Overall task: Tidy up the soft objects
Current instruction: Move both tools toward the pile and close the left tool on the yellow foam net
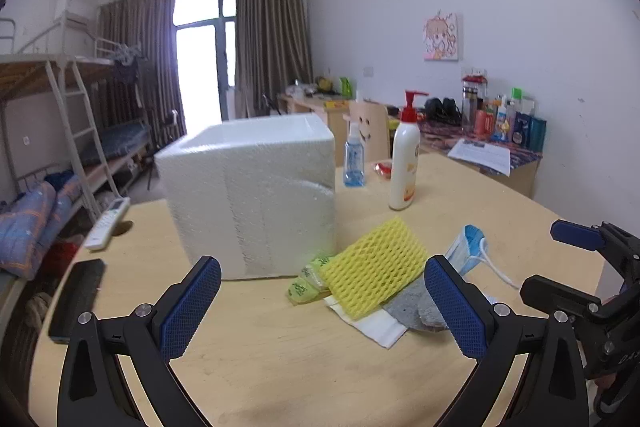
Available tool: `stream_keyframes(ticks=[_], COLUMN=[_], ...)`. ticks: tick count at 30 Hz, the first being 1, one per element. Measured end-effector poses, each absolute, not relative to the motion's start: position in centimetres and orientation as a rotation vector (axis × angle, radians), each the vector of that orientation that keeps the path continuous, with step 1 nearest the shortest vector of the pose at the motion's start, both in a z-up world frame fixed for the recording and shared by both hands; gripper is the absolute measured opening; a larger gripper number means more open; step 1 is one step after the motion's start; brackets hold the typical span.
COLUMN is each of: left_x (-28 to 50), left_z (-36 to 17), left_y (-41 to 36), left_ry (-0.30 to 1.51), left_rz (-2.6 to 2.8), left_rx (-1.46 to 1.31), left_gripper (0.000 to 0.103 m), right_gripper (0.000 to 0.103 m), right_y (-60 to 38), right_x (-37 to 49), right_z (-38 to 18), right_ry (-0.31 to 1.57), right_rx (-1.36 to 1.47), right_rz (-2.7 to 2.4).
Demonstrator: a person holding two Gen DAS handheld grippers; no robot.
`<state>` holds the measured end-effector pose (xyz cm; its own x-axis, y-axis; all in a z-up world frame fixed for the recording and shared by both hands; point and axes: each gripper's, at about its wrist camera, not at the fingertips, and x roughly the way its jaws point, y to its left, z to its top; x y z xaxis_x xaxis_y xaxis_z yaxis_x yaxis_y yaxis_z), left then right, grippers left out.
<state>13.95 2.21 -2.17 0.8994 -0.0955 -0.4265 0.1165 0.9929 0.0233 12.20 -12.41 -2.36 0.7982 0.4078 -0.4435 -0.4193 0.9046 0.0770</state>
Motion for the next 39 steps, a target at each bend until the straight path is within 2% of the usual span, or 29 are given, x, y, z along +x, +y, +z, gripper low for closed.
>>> stream_keyframes(ticks=[11,15,19,21,28,35,39], left_x=[18.5,20.1,21.9,22.3,23.8,24.2,24.6], left_z=[-4.1,-4.6,-5.6,-6.0,-7.4,-8.0,-8.2], left_y=[0.7,0.4,-0.1,-0.2,-0.7,-1.5,-1.4], left_ry=[0.558,0.59,0.644,0.656,0.732,0.755,0.785], left_rz=[-0.247,-0.28,-0.303,-0.314,-0.379,-0.371,-0.367], left_rx=[0.072,0.074,0.095,0.102,0.115,0.192,0.199], left_gripper=[0.102,0.102,0.093,0.092,0.074,0.064,0.046], right_gripper=[0.099,0.091,0.091,0.091,0.091,0.091,0.088], right_y=[-12.8,-13.0,-13.1,-13.1,-13.3,-12.9,-12.9], right_x=[14.6,15.3,16.0,16.5,17.3,18.0,18.2], right_z=[-3.2,-3.6,-3.9,-4.2,-4.6,-5.1,-5.3], right_ry=[0.528,0.552,0.565,0.577,0.602,0.627,0.642], right_rx=[-0.021,-0.025,-0.022,-0.023,-0.016,-0.018,-0.02], right_rz=[0.434,0.435,0.443,0.447,0.464,0.488,0.496])
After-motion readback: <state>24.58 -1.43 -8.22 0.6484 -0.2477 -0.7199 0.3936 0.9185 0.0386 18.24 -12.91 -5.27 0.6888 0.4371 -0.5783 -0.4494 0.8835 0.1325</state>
